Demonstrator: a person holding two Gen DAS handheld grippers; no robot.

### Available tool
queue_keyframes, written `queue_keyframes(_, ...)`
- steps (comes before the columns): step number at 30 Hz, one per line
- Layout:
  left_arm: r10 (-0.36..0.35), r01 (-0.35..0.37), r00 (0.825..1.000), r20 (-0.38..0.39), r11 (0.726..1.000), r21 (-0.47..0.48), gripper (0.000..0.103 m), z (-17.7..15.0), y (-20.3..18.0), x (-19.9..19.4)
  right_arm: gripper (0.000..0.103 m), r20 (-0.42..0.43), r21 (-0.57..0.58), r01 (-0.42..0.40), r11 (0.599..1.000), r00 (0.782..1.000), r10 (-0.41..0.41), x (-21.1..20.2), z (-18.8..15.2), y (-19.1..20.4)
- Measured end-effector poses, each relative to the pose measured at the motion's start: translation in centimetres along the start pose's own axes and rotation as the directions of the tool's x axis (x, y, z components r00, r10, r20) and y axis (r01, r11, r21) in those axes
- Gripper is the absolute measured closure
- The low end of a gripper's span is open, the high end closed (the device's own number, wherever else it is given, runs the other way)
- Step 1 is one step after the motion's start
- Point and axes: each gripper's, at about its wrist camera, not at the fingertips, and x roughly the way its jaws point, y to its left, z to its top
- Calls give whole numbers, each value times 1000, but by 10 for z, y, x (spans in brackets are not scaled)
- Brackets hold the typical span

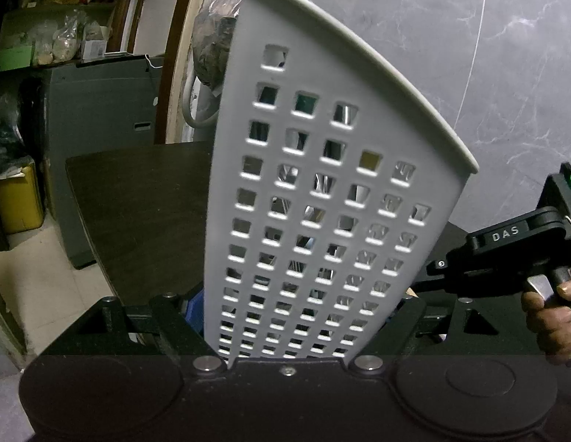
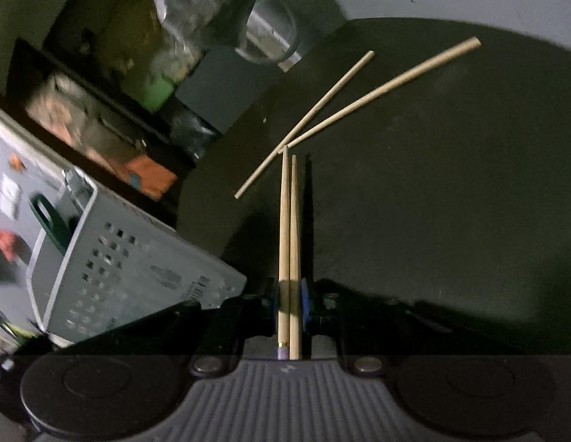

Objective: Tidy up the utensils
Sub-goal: 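Lift the chopsticks with the right gripper up over the white caddy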

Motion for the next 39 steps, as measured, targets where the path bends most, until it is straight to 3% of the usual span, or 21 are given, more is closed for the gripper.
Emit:
queue_keyframes(9,1,-1,1000,-1,1000,2,22,0,0,0,90,95,167,-221,961,974,207,0,-16,-32)
queue_keyframes(15,1,-1,1000,-1,1000,5,22,0,0,0,89,172,167,-299,939,947,271,-10,-17,-30)
queue_keyframes(22,-2,2,1000,-2,1000,-5,22,0,0,-1,89,291,46,-389,920,886,361,-40,-3,6)
queue_keyframes(27,2,-2,1000,-5,1000,-10,22,1,0,-3,89,342,-98,-430,898,832,436,-53,18,47)
queue_keyframes(31,3,-3,1000,-4,1000,-8,22,2,1,-3,89,380,-181,-469,864,777,501,-52,32,77)
queue_keyframes(36,2,-2,1000,-5,1000,-4,22,2,1,-3,89,406,-245,-481,842,738,539,-33,41,104)
queue_keyframes(39,-1,1,1000,-4,1000,-4,22,1,2,-3,89,422,-256,-475,842,728,540,-19,42,108)
